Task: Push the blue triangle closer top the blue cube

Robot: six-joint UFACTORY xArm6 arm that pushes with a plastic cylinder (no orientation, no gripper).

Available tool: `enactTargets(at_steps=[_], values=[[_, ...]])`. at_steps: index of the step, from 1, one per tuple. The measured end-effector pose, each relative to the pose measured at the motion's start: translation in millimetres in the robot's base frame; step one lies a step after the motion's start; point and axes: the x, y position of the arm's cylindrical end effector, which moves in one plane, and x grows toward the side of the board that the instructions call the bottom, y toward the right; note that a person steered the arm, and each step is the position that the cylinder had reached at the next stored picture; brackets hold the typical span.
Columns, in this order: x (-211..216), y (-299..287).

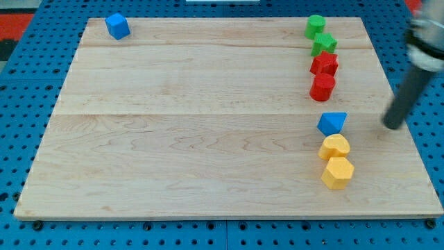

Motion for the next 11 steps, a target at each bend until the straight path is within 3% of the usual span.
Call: enactTargets(at_steps=[1, 3, 4, 5, 7, 9, 10, 11], values=[[8, -62], [-23, -230], [-32, -286], [-73, -323], [-170, -348], [-223, -452], [-227, -449], [-181, -359]])
